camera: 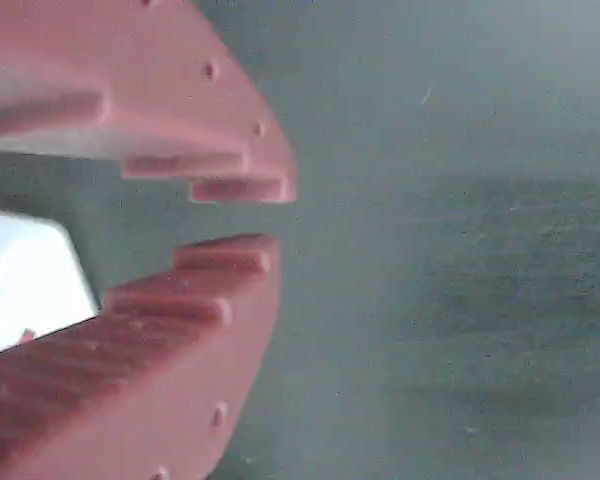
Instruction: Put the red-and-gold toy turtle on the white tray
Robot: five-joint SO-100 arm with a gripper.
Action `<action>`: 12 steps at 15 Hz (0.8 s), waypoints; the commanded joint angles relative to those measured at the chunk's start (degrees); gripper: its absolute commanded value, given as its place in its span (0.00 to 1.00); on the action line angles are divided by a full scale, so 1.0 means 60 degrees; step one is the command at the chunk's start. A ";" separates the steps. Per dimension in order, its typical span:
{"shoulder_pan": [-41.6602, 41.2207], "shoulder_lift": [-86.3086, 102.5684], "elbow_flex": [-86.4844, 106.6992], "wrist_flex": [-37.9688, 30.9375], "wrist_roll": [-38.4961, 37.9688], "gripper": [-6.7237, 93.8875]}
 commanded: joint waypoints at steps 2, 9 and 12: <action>-0.0015 0.0439 0.0029 0.0161 0.0220 0.07; -0.0015 0.0439 0.0029 0.0161 0.0220 0.07; -0.0015 0.0439 0.0029 0.0161 0.0220 0.07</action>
